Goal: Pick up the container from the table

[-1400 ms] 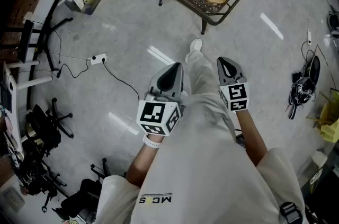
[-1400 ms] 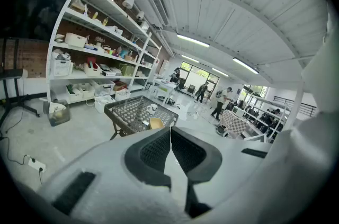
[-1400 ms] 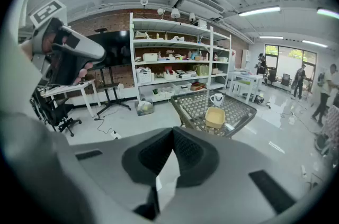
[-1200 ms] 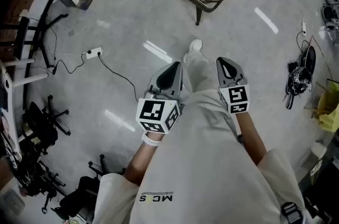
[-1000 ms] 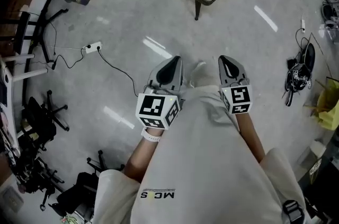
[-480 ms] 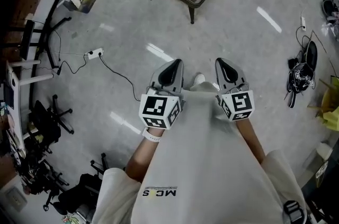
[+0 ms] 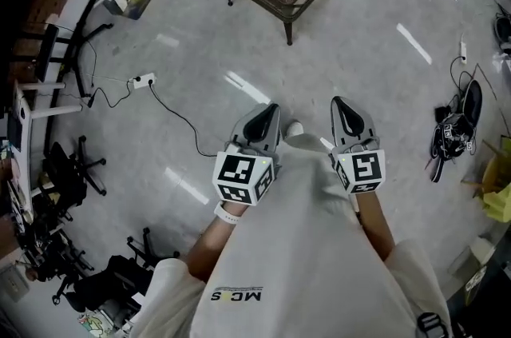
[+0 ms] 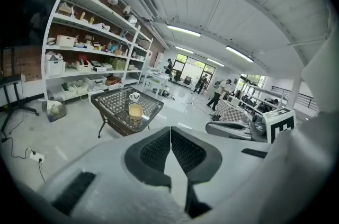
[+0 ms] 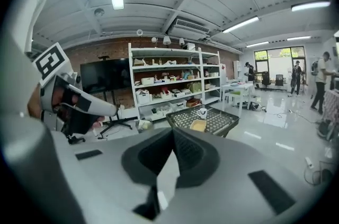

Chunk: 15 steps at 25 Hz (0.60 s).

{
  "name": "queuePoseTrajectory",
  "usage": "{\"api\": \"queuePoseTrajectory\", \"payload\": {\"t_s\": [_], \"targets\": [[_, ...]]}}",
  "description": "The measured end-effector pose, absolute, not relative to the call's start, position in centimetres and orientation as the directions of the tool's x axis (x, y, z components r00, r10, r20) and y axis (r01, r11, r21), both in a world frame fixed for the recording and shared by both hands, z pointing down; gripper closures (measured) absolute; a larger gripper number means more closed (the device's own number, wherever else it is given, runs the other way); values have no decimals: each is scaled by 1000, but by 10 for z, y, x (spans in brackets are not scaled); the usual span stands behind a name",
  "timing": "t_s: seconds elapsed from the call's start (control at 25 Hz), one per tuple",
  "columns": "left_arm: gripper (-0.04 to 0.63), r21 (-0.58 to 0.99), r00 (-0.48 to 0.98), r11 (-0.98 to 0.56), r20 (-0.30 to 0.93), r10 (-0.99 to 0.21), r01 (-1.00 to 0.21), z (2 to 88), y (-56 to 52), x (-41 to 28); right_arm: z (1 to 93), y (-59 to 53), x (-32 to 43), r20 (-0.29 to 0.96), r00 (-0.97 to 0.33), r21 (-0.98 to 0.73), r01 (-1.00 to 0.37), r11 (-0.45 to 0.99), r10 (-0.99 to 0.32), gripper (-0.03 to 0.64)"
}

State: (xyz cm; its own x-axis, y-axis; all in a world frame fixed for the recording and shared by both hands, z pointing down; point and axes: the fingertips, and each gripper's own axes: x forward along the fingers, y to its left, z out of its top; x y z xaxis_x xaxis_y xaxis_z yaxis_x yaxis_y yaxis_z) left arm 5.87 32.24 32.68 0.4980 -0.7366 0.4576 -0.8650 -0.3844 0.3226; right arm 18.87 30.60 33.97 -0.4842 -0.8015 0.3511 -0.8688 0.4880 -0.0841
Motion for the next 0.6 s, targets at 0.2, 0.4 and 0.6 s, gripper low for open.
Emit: {"api": "queuePoseTrajectory", "payload": {"t_s": [0.2, 0.4, 0.6], "targets": [[568, 349, 528, -401, 460, -714, -847, 329, 301, 72, 347, 284, 192, 359, -487, -140, -871, 470, -796, 600], [568, 351, 517, -388, 452, -727, -852, 331, 247, 61, 349, 242, 172, 362, -516, -126, -852, 508, -776, 600], [568, 347, 544, -424, 438, -716, -836, 326, 171, 53, 348, 175, 160, 379, -501, -118, -860, 496, -778, 598]]}}
